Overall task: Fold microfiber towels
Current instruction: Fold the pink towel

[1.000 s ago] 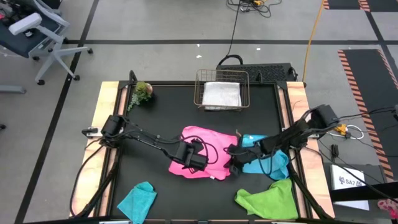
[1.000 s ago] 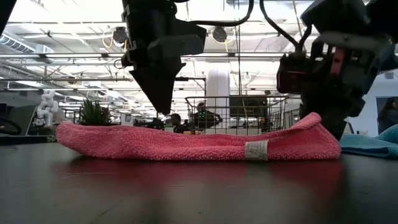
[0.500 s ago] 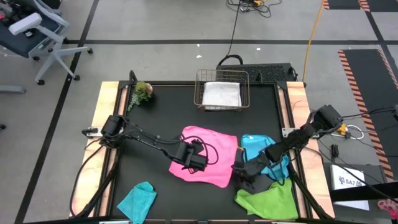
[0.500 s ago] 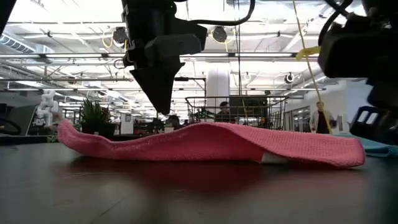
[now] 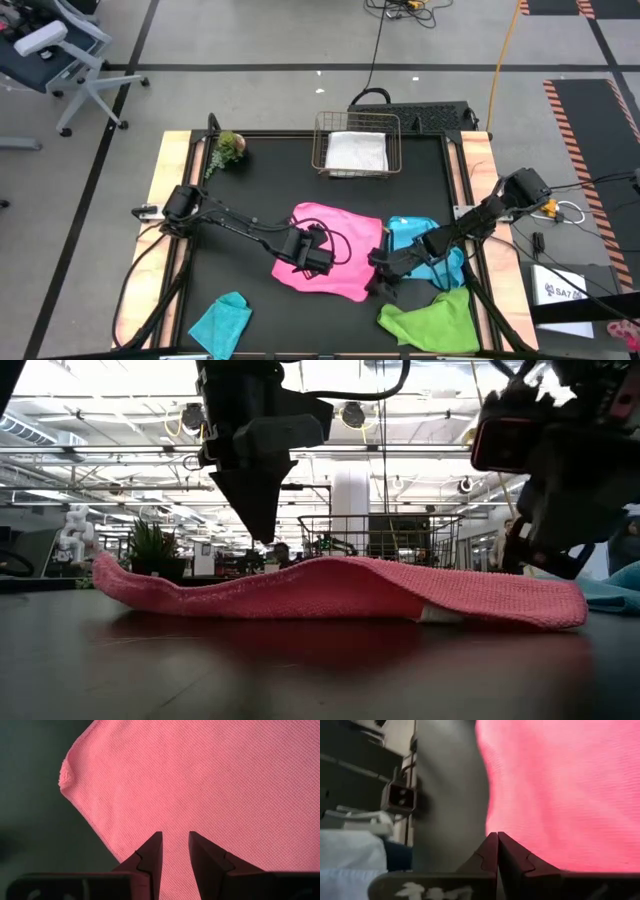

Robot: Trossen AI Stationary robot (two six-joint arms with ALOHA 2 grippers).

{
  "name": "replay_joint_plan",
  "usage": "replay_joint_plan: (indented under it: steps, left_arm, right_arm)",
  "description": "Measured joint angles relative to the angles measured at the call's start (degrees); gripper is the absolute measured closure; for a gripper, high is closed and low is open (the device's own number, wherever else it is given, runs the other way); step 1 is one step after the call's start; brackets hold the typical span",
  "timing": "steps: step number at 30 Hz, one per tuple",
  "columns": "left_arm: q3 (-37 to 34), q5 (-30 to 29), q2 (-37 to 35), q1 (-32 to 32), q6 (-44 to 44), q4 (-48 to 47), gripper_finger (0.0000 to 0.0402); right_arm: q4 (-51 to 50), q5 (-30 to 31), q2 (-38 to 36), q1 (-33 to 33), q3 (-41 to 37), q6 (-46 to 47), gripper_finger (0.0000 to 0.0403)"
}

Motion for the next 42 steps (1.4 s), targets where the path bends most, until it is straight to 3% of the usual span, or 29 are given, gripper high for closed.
replay_joint_plan:
  steps: [6,12,22,32,42]
  left_arm:
    - [0.0,-0.2,0.0,0.5,0.0,0.0,0.0305]
    - [0.0,-0.2,0.0,1.4,1.3,0.0,0.0305]
    - [0.0,-0.2,0.0,1.6,4.5,-0.1,0.0305]
    - [0.0,0.8,0.0,1.0,6.1,-0.4,0.0305]
    - [0.0,0.9,0.0,0.9,6.7,-0.5,0.0305]
  right_arm:
    - [-2.3,-0.1,0.0,0.8,1.4,-0.3,0.0403]
    - [-10.9,3.1,0.7,1.2,6.3,-3.5,0.0403]
    - [-20.5,5.7,9.4,3.0,18.4,-7.5,0.0403]
    - [-19.4,5.7,13.6,3.5,19.1,-5.8,0.0403]
    - [-21.7,1.2,13.2,10.5,19.2,2.2,0.0403]
